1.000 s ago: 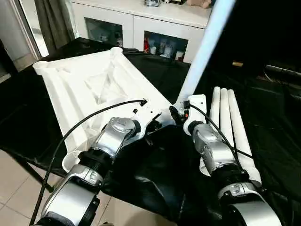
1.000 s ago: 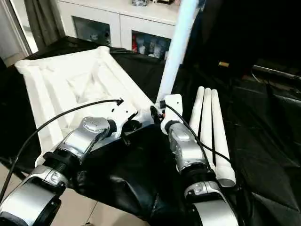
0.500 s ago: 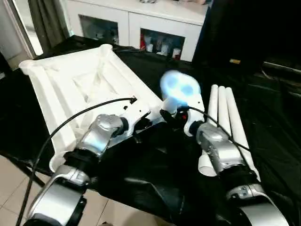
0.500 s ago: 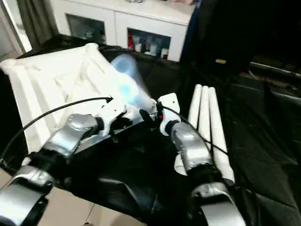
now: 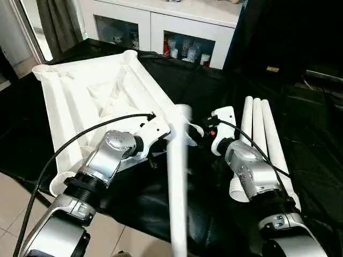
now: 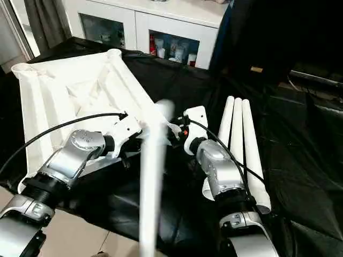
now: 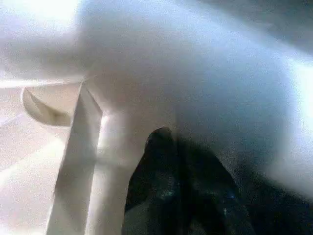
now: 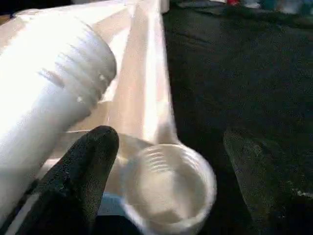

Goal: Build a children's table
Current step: Pick table leg

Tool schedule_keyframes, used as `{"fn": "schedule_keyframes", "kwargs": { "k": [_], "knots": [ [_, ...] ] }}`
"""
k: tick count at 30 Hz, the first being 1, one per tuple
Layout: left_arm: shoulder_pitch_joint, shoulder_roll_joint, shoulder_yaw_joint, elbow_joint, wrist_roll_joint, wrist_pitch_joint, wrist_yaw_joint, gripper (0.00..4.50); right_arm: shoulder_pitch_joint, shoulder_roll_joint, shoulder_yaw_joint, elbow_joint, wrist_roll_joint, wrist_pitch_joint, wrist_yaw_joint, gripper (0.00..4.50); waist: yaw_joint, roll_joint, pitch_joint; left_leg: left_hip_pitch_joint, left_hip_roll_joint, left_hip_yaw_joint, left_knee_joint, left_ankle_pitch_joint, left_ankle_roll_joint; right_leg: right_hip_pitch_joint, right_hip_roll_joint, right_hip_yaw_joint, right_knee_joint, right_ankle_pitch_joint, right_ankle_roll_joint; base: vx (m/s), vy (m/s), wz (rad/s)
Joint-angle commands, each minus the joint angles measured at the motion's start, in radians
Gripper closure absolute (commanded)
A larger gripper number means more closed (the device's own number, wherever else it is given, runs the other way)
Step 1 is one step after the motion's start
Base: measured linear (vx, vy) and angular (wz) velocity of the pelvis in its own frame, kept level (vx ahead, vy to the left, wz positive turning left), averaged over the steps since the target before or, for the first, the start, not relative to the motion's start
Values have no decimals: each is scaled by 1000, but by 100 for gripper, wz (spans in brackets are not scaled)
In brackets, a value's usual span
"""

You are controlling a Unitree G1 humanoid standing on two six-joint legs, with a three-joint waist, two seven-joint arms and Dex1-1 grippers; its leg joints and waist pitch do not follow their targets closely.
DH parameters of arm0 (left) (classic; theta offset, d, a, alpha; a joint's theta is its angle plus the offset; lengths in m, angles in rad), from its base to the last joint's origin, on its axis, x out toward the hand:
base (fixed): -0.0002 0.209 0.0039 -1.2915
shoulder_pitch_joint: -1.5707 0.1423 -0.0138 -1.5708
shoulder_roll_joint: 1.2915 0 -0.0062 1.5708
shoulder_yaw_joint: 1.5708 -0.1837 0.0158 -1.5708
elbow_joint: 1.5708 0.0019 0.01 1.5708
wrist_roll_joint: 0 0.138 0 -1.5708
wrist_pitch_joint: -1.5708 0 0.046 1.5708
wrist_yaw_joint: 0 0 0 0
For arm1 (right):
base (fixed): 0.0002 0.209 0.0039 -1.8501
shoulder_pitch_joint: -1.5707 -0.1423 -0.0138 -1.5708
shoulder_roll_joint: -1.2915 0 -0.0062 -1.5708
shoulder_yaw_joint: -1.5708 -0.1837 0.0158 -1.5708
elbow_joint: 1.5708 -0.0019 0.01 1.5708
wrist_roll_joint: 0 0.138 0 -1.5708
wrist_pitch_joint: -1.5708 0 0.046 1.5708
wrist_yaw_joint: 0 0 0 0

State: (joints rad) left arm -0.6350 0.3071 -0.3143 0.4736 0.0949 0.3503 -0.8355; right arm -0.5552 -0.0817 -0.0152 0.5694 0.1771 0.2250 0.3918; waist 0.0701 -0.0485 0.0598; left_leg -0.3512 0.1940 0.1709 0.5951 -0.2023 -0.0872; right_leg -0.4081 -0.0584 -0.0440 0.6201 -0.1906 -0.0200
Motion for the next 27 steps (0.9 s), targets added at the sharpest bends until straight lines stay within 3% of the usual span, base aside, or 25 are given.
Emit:
{"fn": "schedule_keyframes", "kwargs": {
  "k": [1, 9, 15, 20, 22, 23, 24, 27],
  "knots": [
    [15, 0, -18, -26, 13, 33, 5, 450, -25, -15, -42, 32, -1, 27, -62, 65, 3, 20, -69, 5, 31, -4, -73, -104, -1, 61, -74, 47, -58, -26, -248, 0, 0, 0],
    [47, -11, -12, -68, 11, 91, 32, 450, -44, -43, -91, 43, -1, 28, -132, 65, 7, 25, -70, 0, 27, -4, -71, -100, -3, 67, -72, 46, -57, -7, -236, 0, 0, 0],
    [66, -4, -16, -90, 12, 109, 39, 450, -33, -55, -87, -118, 63, 135, -65, 19, 6, 23, -68, 1, 28, -5, -72, -101, 17, 67, -70, 46, -59, -22, -226, 0, 0, 0],
    [72, 2, -15, -98, 14, 118, 45, 450, -13, -98, -90, -297, 132, 318, -44, 8, 9, 18, -68, 2, 28, -5, -72, -71, 17, 68, -69, 47, -57, -9, -216, 0, 0, 0],
    [76, 4, -13, -106, 13, 124, 48, 450, 15, -131, -99, -403, 178, 478, -46, 8, 9, 16, -67, 1, 26, -4, -72, -62, 20, 69, -68, 47, -58, -2, -212, 0, 0, 0],
    [76, 4, -13, -106, 13, 124, 48, 450, 15, -131, -99, -403, 178, 478, -46, 8, 12, 16, -68, 2, 26, -4, -72, -59, 21, 70, -67, 47, -59, -2, -210, 0, 0, 0],
    [79, 6, -12, -109, 13, 123, 50, 450, 37, -157, -94, -464, 192, 600, -51, 8, 11, 16, -68, 0, 26, -4, -72, -55, 21, 70, -69, 47, -59, -4, -209, 0, 0, 0],
    [83, 7, -13, -112, 14, 123, 52, 450, 60, -184, -98, -540, 232, 779, -51, 8, 13, 14, -67, 1, 24, -5, -72, -59, 13, 71, -67, 47, -64, -33, -201, 0, 0, 0]
  ]
}}
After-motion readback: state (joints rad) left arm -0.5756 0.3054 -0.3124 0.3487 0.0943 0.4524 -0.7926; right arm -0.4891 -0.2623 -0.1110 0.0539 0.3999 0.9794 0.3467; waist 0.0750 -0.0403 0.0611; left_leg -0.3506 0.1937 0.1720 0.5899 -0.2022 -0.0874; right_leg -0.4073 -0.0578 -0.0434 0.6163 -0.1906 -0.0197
